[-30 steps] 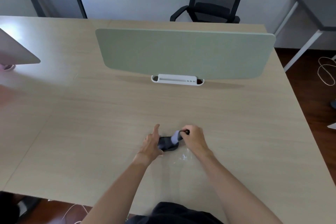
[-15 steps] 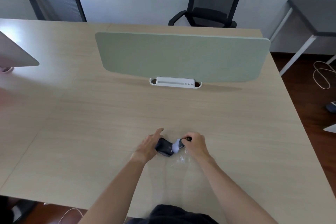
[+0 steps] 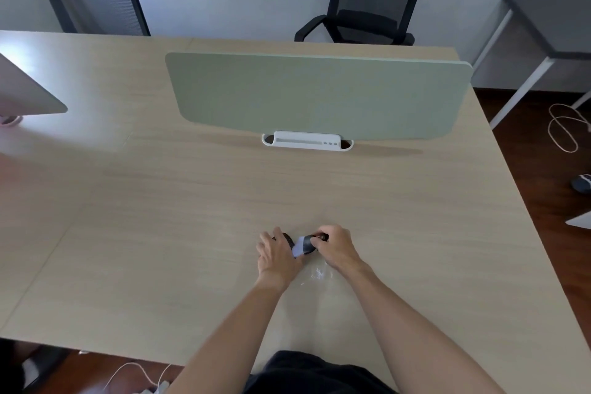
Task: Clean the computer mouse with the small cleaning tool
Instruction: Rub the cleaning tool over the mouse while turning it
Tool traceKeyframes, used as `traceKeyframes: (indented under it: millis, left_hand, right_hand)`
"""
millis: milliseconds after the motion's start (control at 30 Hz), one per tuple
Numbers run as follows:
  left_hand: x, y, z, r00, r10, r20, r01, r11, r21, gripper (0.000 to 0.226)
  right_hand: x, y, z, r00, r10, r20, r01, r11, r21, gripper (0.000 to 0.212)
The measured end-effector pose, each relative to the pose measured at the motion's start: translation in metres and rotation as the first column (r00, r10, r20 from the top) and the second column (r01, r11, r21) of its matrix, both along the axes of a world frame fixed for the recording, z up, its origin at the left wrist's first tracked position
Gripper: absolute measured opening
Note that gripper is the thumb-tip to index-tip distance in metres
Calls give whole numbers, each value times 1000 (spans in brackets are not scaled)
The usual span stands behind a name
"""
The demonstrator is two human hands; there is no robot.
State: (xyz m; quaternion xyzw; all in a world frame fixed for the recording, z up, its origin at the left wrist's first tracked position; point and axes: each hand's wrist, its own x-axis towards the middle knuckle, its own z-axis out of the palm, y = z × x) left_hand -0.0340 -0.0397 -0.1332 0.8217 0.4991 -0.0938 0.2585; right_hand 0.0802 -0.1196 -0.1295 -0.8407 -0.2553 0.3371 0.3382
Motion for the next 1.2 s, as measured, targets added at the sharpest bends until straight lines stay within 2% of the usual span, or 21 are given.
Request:
traceKeyframes:
  millis: [100,167,300,400,600,700,767,867,933,1033,1100,1133,1200]
  left_hand:
    - [4,4,1,998,-19,66,21,999,-42,79]
    - [5,7,2,993,-67,97,73,995,-61,79]
    - [3,8,0,990,-50,130,68,988,-138,76]
    - [0,8,-2,990,-40,134,62,984,-167,76]
    - [-6,12,-3,991,2,133,27,976,-215,96]
    - [-8,12,-5,985,21,169,16,976,-219,101]
    - [-9,10,-7,980,34,196,10,977,-214,93]
    - [-10,7,-10,971,16,240,34,979,-203,85]
    - [-12,7,-12,966,-3,259,58,977,-205,84]
    - [-15,8,-14,963,5,269,60,971,-233,84]
    - [-15,11,-15,964,5,266,62,969,-241,84]
    - [-15,12,-16,964,3,265,64,968,-243,85]
    - [-12,15,-16,967,-9,255,71,969,-236,88]
  right_hand:
    - [8,-5,-3,997,9,75,-2,995,-97,15]
    - [10,-2,0,996,-29,90,33,998,-47,13]
    - [3,10,10,999,-54,-1,54,993,105,12]
    - [-1,9,4,1000,12,-23,-10,996,93,16]
    - [11,8,0,983,2,185,-1,1000,-5,15]
    - [10,15,11,983,-38,177,26,997,69,23]
    - [6,20,17,994,15,108,-26,994,107,24]
    - [5,20,5,984,166,59,-167,986,14,22]
    - [10,15,-3,978,171,115,-165,984,-63,20]
    - [19,9,-2,935,173,310,-121,976,-180,21]
    - [23,11,2,906,159,392,-98,980,-172,20]
    - [22,13,4,919,133,372,-91,988,-127,20]
    - [17,21,7,972,96,212,-93,995,-22,21]
